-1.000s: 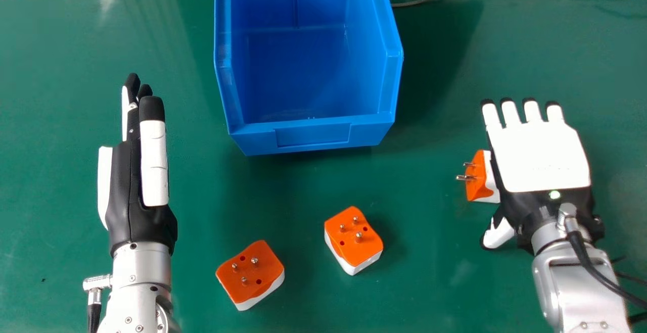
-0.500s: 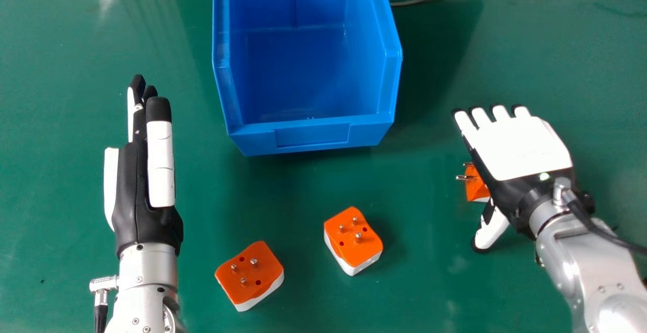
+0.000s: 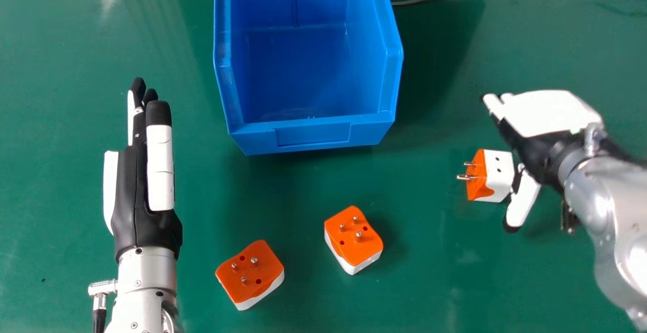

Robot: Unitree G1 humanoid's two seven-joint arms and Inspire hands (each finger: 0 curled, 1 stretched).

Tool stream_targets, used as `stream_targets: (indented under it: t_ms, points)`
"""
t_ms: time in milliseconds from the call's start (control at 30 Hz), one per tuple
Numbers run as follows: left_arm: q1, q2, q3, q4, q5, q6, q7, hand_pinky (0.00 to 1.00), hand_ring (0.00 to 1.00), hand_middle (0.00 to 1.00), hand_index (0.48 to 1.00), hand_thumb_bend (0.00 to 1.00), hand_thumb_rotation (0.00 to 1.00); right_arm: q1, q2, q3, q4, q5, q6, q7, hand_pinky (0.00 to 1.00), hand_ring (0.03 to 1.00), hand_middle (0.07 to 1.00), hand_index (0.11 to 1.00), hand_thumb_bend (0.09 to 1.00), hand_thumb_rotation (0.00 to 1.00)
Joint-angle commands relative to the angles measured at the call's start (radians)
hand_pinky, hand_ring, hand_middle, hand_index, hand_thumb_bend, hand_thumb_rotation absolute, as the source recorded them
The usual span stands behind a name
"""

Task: Pick all objects and put in blue box

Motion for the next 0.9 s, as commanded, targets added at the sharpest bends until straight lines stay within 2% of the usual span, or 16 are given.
stream_targets:
  t_ms: [0, 67, 167, 200, 267, 333, 400, 500, 633, 700, 767, 867]
  points:
    - [0.009, 0.008, 0.007, -0.029, -0.009, 0.000, -0.007, 1.00, 1.00, 1.00, 1.000, 0.90, 1.00, -0.040, -0.024, -0.025, 0.001, 0.005, 0.028, 0.022, 1.00, 1.000, 1.000, 1.000, 1.000, 0.10]
    - [0.012, 0.009, 0.010, -0.030, -0.014, -0.004, -0.007, 1.00, 1.00, 1.00, 1.000, 0.90, 1.00, -0.046, -0.028, -0.028, 0.003, 0.015, 0.036, 0.028, 1.00, 1.000, 1.000, 1.000, 1.000, 0.10]
    - [0.012, 0.017, 0.015, -0.017, -0.003, -0.018, -0.003, 1.00, 1.00, 1.00, 1.000, 0.90, 1.00, -0.036, -0.032, -0.037, -0.002, 0.035, 0.034, 0.011, 1.00, 1.000, 1.000, 1.000, 1.000, 0.10]
    - [0.012, 0.019, 0.016, -0.016, -0.001, -0.016, -0.002, 1.00, 1.00, 1.00, 1.000, 0.89, 1.00, -0.034, -0.033, -0.039, -0.001, 0.040, 0.032, 0.006, 1.00, 1.000, 1.000, 1.000, 1.000, 0.10]
    - [0.017, 0.028, 0.016, -0.020, -0.003, -0.005, -0.009, 1.00, 1.00, 1.00, 1.000, 0.89, 1.00, -0.029, -0.035, -0.043, 0.003, 0.059, 0.027, -0.001, 1.00, 1.000, 1.000, 1.000, 1.000, 0.10]
    - [0.017, 0.034, 0.018, -0.016, -0.003, -0.010, -0.013, 1.00, 1.00, 1.00, 1.000, 0.89, 1.00, -0.023, -0.037, -0.042, 0.011, 0.076, 0.019, -0.008, 1.00, 1.000, 1.000, 1.000, 1.000, 0.10]
    - [0.016, 0.032, 0.022, -0.015, -0.010, -0.016, -0.017, 1.00, 1.00, 1.00, 1.000, 0.89, 1.00, -0.021, -0.037, -0.032, 0.024, 0.085, 0.015, -0.018, 1.00, 1.000, 1.000, 1.000, 1.000, 0.09]
    - [0.011, 0.026, 0.025, -0.013, -0.005, -0.022, -0.008, 1.00, 1.00, 1.00, 1.000, 0.89, 1.00, -0.015, -0.028, -0.025, 0.052, 0.108, 0.002, -0.045, 1.00, 1.000, 1.000, 1.000, 1.000, 0.10]
    - [0.011, 0.028, 0.026, -0.023, -0.007, 0.001, -0.009, 1.00, 1.00, 1.00, 1.000, 0.88, 1.00, -0.018, -0.017, -0.008, 0.111, 0.137, -0.025, -0.093, 0.99, 1.000, 1.000, 1.000, 1.000, 0.11]
    - [0.013, 0.028, 0.025, -0.027, -0.002, 0.001, -0.006, 1.00, 1.00, 1.00, 1.000, 0.88, 1.00, -0.025, -0.019, 0.011, 0.149, 0.137, -0.049, -0.120, 0.99, 1.000, 1.000, 1.000, 1.000, 0.11]
    - [0.011, 0.024, 0.026, -0.022, -0.003, -0.010, -0.005, 1.00, 1.00, 1.00, 1.000, 0.88, 1.00, -0.034, -0.014, 0.031, 0.190, 0.135, -0.066, -0.147, 0.98, 1.000, 1.000, 0.998, 1.000, 0.11]
    - [0.009, 0.021, 0.025, -0.023, -0.007, -0.008, -0.004, 1.00, 1.00, 1.00, 1.000, 0.88, 1.00, -0.045, -0.013, 0.055, 0.228, 0.132, -0.089, -0.173, 0.96, 1.000, 1.000, 0.994, 1.000, 0.11]
